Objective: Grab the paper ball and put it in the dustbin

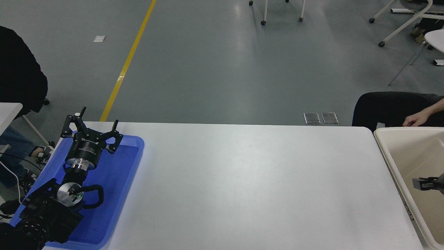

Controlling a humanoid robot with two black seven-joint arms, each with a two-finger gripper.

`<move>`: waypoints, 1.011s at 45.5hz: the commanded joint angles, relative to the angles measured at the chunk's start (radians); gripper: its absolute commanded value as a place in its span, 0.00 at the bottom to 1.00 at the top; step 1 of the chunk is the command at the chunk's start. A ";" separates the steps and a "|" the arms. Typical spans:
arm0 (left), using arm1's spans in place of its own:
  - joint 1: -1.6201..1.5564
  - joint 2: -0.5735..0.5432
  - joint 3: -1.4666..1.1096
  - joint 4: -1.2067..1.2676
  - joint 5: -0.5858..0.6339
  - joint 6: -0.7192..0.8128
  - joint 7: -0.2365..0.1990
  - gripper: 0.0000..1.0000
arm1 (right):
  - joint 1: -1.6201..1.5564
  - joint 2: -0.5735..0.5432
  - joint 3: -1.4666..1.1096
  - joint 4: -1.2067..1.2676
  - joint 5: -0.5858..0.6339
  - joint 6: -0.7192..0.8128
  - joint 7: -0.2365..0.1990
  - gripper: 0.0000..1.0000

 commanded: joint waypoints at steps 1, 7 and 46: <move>0.000 0.000 0.000 0.000 0.000 0.000 0.000 1.00 | 0.005 -0.024 0.262 -0.002 0.004 -0.012 0.002 1.00; 0.000 0.000 0.000 0.000 0.000 0.000 0.000 1.00 | 0.049 -0.023 0.508 0.009 0.006 -0.030 0.002 1.00; 0.000 0.000 0.000 0.000 0.000 0.000 0.000 1.00 | 0.000 0.009 1.500 0.464 0.722 0.134 -0.001 1.00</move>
